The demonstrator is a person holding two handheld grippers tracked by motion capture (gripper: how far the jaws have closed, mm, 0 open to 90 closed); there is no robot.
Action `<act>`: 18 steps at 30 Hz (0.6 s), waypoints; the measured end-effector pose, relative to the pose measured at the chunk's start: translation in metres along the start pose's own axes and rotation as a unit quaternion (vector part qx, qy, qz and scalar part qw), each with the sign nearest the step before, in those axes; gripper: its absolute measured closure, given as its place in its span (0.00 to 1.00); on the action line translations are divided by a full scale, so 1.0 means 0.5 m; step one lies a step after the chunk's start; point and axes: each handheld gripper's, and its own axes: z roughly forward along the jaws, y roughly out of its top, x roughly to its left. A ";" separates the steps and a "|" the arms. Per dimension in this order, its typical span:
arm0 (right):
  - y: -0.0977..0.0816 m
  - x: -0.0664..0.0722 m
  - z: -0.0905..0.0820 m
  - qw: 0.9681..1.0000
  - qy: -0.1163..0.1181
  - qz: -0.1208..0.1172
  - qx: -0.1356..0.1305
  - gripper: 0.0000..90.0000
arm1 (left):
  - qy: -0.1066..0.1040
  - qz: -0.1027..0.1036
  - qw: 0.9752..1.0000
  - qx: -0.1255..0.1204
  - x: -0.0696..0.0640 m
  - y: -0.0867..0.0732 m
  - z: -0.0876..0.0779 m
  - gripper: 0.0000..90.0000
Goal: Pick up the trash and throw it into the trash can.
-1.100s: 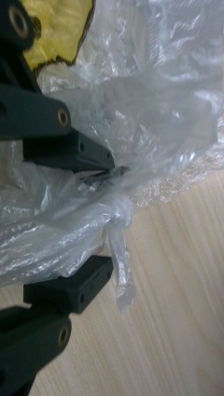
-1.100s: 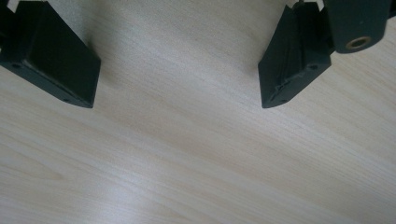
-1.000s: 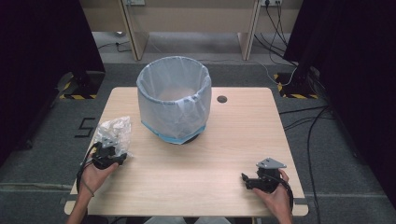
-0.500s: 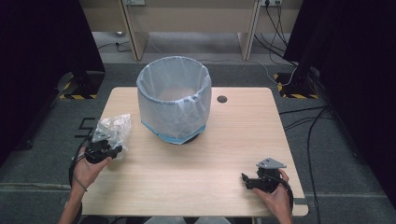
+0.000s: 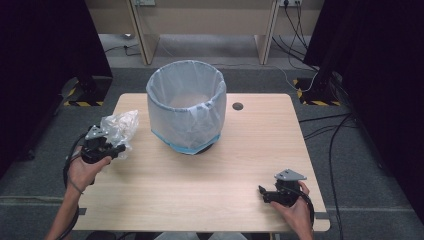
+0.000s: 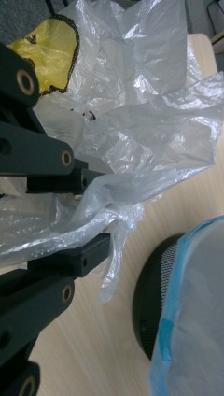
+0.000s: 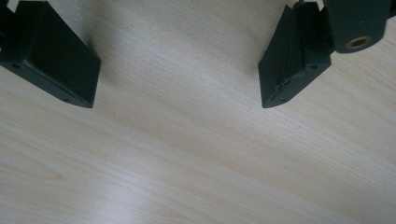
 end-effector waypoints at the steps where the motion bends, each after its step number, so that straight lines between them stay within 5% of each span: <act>1: 0.000 0.000 0.000 1.000 0.000 0.000 0.000 0.14 | -0.006 -0.002 1.000 -0.003 0.002 0.004 -0.003 0.78; 10: 0.000 0.000 0.000 1.000 0.001 0.000 0.001 0.14 | -0.022 -0.009 0.999 -0.027 0.025 0.059 -0.055 0.78; 18: 0.000 -0.001 0.000 1.000 0.002 -0.002 -0.001 0.14 | -0.024 0.016 0.998 -0.054 0.017 0.124 -0.110 0.78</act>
